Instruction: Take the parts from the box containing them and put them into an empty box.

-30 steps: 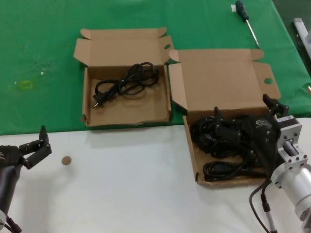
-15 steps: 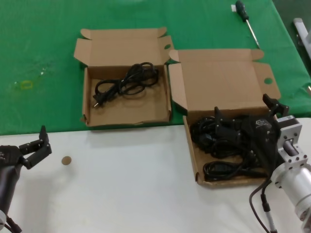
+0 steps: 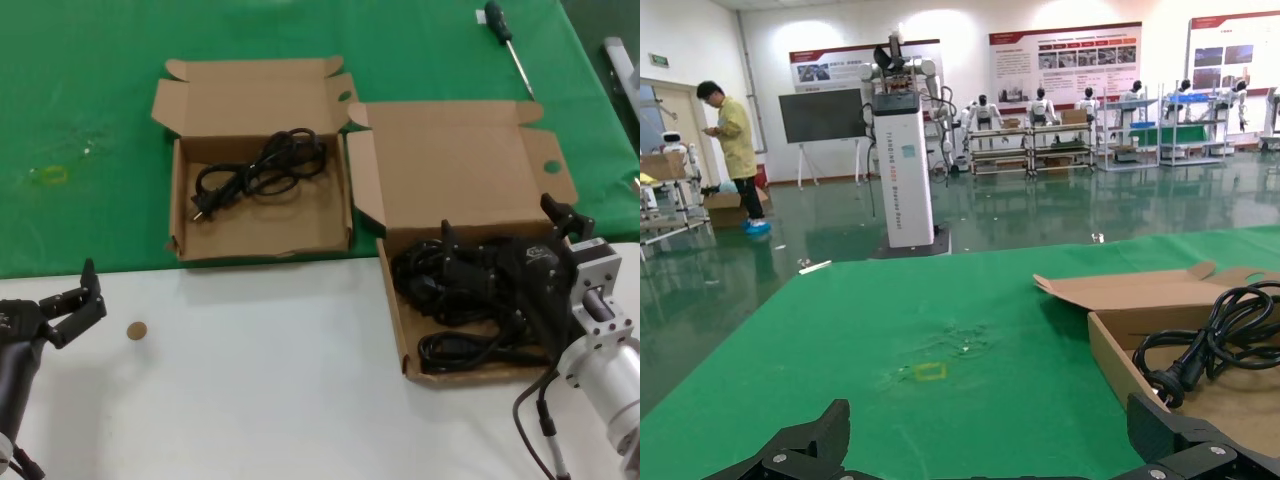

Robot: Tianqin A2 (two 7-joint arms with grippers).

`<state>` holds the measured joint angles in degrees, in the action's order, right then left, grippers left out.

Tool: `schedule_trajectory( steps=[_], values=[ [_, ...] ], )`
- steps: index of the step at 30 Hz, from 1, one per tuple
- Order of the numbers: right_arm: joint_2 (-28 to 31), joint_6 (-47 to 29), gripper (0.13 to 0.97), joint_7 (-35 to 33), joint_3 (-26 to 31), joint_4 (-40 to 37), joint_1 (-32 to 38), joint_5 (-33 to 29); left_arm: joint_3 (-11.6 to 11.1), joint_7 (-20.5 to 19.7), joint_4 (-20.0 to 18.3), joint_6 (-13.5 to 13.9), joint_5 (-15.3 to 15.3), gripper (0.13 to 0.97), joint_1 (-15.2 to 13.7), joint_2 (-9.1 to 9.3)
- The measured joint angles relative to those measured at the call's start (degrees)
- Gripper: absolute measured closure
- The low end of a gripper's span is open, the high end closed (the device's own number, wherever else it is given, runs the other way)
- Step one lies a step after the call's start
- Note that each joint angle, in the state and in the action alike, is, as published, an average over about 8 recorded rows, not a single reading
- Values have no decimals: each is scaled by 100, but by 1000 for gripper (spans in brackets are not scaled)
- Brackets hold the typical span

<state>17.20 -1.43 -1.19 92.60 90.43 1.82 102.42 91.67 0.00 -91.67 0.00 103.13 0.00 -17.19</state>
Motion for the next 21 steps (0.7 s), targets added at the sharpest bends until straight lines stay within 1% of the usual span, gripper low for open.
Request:
schedule_trajectory(
  steps=[21],
  values=[
    [0,0,129,0,0,0,0,0,0,0,0,0,0,132,0,0]
  ],
)
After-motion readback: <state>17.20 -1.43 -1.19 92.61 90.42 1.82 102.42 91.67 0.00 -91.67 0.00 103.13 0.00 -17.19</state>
